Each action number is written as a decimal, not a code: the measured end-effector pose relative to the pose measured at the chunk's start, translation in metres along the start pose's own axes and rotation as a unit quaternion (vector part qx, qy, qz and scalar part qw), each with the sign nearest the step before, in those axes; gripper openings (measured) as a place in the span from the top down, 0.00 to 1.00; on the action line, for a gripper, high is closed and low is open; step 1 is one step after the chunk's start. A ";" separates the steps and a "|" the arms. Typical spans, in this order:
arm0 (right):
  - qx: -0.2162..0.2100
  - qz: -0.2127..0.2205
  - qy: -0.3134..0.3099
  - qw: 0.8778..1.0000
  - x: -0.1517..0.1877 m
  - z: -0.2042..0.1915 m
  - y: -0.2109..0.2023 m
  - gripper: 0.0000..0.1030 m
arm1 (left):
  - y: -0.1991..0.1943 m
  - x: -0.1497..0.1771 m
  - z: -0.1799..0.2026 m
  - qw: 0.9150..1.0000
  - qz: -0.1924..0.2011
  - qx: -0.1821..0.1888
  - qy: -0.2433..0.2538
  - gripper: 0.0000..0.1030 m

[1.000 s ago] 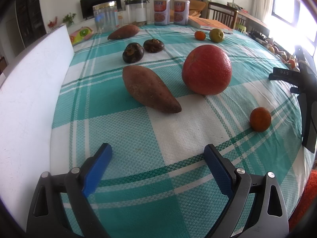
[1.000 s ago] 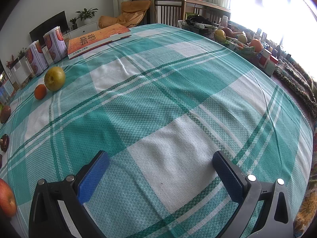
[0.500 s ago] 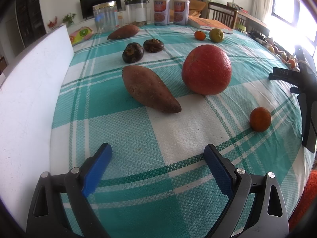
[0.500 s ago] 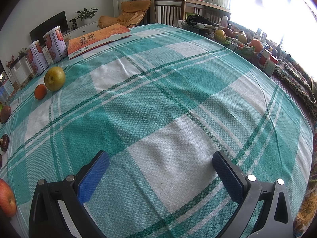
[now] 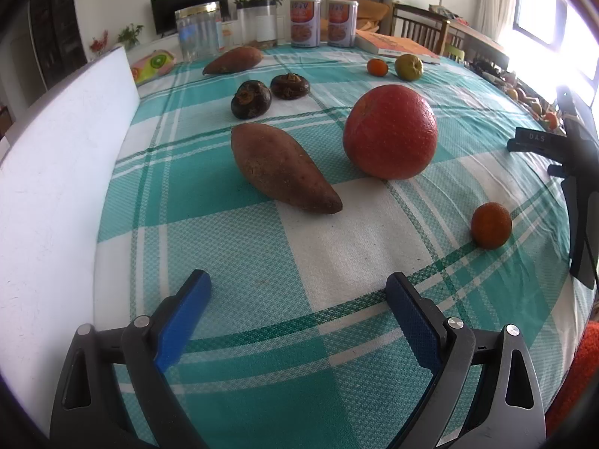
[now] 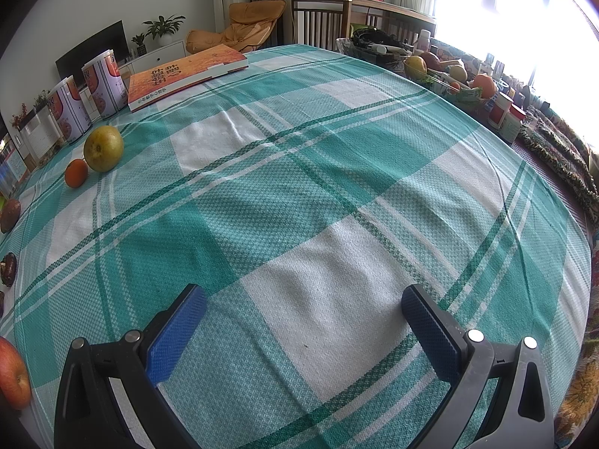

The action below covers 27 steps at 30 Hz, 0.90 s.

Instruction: Organize fruits

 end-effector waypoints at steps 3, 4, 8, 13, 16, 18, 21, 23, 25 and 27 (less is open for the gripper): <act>0.000 0.000 0.000 1.000 0.000 0.000 0.000 0.00 | -0.005 0.000 -0.003 0.999 0.009 0.032 -0.020 0.08; 0.000 0.000 0.000 1.000 0.000 0.000 0.000 0.00 | -0.007 0.000 -0.006 0.998 0.009 0.045 -0.033 0.08; 0.000 0.000 0.000 1.000 0.000 0.000 0.000 0.00 | -0.009 -0.019 -0.022 0.994 0.019 0.059 -0.092 0.08; 0.000 0.000 0.000 1.000 0.000 0.000 0.000 0.00 | 0.020 -0.045 -0.047 0.987 -0.004 0.023 -0.157 0.09; 0.000 0.000 0.000 1.000 0.000 0.000 0.000 0.00 | 0.032 -0.052 -0.055 0.985 -0.001 0.003 -0.170 0.10; 0.000 0.000 0.000 1.000 0.000 0.000 0.000 0.00 | 0.034 -0.055 -0.050 0.988 0.001 0.014 -0.155 0.35; 0.000 0.000 0.001 1.000 0.000 0.000 0.000 0.00 | 0.030 -0.056 -0.042 0.991 0.011 0.028 -0.130 0.56; 0.001 0.000 0.000 1.000 0.000 0.000 0.000 0.00 | 0.023 -0.050 -0.040 0.992 0.006 0.031 -0.126 0.56; -0.009 -0.018 -0.012 1.000 0.002 -0.001 -0.002 0.00 | 0.011 -0.039 -0.035 0.990 0.000 0.053 -0.127 0.56; -0.058 -0.058 -0.034 0.996 0.016 -0.011 -0.019 0.11 | -0.007 -0.027 -0.025 0.990 -0.003 0.077 -0.115 0.56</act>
Point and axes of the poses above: each gripper's, at about its wrist camera, not at the fingertips, and y roughly the way its jaws point, z to its right, x to its underside, the point moved 8 cm from there along y, roughly the way its jaws point, and after that the axes turned 10 degrees about y, right-handed, at the moved point
